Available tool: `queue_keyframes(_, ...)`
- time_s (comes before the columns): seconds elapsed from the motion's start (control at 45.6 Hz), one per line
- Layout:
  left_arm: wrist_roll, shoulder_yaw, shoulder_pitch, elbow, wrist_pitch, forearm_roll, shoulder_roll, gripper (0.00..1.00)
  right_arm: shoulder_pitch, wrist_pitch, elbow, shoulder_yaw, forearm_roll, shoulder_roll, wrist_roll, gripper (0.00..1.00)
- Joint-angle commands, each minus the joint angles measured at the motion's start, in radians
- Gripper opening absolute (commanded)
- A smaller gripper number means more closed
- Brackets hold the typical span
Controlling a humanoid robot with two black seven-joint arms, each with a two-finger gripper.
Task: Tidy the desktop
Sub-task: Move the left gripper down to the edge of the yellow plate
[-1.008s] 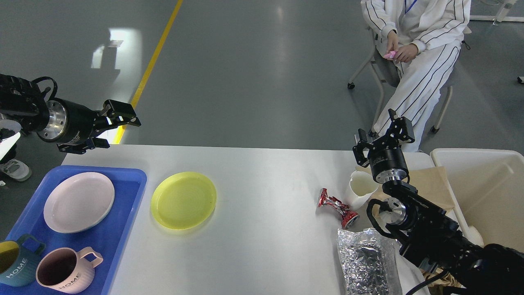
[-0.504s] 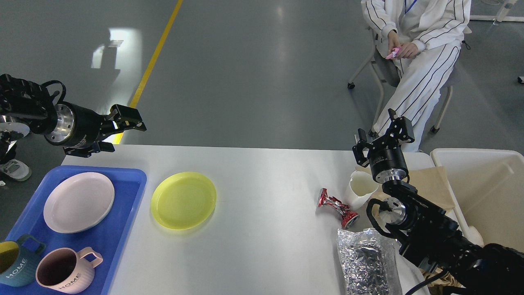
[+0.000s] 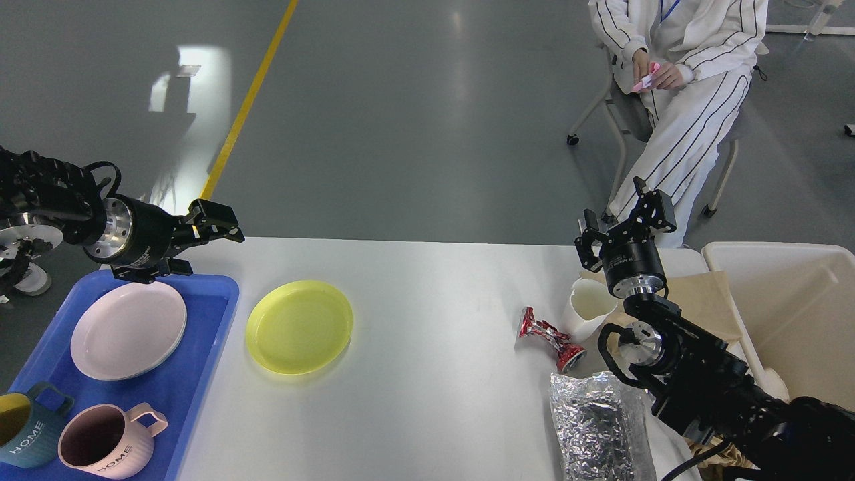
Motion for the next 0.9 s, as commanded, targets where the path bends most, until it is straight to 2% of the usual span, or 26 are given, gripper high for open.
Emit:
queue_keyframes(0.0,-0.002,-0.003,0.004,-0.009,-0.009,0.0,-0.004,0.96,-0.002,0.0,-0.001,0.0,0.0,0.0,0.0,1.0)
queue_keyframes(0.197,0.002,-0.011,0.058,-0.014,-0.141,0.002,-0.04,0.96,0.0,0.0,-0.001,0.0,0.0,0.0,0.0,1.0)
queue_keyframes(0.614,-0.009,-0.097,0.211,-0.003,-0.179,0.009,-0.111,0.96,-0.002,0.0,0.0,0.0,0.0,0.0,0.0,1.0)
queue_keyframes(0.679,0.0,-0.118,0.251,-0.001,-0.155,0.011,-0.123,0.96,0.0,0.0,0.0,0.0,0.0,0.0,0.0,1.0)
queue_keyframes(0.811,0.003,-0.173,0.348,0.005,0.027,-0.005,-0.139,0.95,0.0,0.0,0.0,0.0,0.0,0.0,0.0,1.0)
queue_keyframes(0.877,0.029,-0.212,0.383,0.006,0.09,-0.018,-0.134,0.94,-0.002,0.0,0.0,0.0,0.0,0.0,0.0,1.0)
